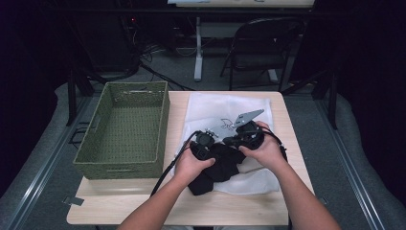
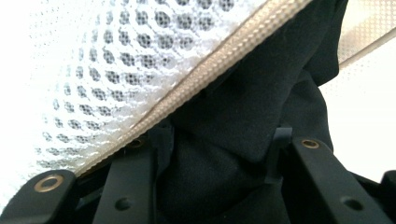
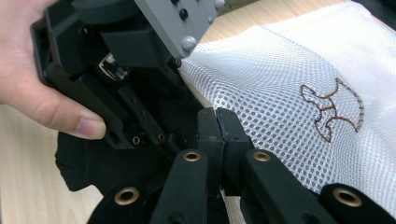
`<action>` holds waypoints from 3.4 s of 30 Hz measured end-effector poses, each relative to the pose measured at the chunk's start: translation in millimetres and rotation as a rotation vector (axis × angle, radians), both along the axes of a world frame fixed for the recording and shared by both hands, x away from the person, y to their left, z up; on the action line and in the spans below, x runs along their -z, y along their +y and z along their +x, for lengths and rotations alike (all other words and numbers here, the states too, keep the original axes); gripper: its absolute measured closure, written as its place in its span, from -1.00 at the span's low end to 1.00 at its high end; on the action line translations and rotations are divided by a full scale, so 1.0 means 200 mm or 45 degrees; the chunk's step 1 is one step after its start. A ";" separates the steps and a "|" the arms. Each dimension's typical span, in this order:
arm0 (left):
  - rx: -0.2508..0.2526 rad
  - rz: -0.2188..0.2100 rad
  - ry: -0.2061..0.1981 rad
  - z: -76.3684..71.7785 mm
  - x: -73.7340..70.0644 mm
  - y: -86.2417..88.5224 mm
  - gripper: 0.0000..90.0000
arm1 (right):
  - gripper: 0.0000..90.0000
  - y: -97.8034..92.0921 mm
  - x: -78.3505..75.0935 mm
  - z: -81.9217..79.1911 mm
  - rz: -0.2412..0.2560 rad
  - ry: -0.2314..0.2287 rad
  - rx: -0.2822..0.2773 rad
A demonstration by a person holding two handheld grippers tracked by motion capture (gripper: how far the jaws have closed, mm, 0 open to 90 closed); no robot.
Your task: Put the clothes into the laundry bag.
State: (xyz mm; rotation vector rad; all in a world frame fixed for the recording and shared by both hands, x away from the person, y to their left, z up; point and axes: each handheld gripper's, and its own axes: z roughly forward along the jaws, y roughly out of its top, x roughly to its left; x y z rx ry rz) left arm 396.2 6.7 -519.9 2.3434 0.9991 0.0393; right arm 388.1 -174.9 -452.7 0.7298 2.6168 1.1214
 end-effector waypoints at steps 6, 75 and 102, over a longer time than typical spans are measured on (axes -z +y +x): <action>-0.012 -0.004 -0.002 0.00 0.02 -0.01 0.25 | 1.00 0.00 0.04 -0.01 0.009 0.018 0.020; 0.009 -0.019 -0.115 -0.27 -0.18 0.23 -0.39 | 0.99 -0.06 0.12 -0.02 0.085 -0.007 0.087; 0.045 0.001 0.015 -0.35 0.02 0.27 -0.47 | 0.99 -0.05 0.13 -0.03 0.077 -0.003 0.085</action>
